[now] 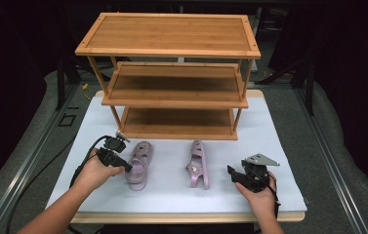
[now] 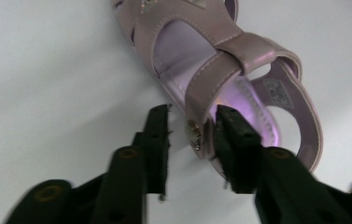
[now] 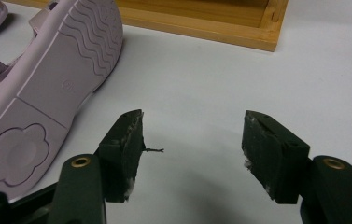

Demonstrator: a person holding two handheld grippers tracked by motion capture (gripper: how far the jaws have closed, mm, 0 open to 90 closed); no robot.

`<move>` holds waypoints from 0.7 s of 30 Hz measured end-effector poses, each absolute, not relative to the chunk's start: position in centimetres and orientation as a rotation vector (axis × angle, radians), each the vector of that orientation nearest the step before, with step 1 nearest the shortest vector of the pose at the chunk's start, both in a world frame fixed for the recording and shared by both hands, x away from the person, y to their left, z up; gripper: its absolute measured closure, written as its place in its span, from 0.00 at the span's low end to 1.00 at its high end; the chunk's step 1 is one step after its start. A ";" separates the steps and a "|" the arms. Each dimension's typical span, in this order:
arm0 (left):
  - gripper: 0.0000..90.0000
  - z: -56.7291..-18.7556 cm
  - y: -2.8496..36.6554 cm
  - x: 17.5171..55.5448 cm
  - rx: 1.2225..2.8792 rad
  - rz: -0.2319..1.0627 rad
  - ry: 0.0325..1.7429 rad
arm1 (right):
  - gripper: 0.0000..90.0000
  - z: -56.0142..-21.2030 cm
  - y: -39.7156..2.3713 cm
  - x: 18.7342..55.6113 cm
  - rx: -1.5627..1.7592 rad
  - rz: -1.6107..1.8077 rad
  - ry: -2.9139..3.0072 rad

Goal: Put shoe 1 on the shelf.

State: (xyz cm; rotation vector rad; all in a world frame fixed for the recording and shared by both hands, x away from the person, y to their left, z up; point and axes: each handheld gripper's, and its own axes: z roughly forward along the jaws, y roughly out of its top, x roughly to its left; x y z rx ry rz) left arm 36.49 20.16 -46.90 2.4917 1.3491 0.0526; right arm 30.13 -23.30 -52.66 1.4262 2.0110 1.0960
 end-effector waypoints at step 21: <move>0.86 -47.6 19.6 37.8 2.650 0.050 1.376 | 0.42 -52.9 -23.2 30.2 1.449 1.096 2.017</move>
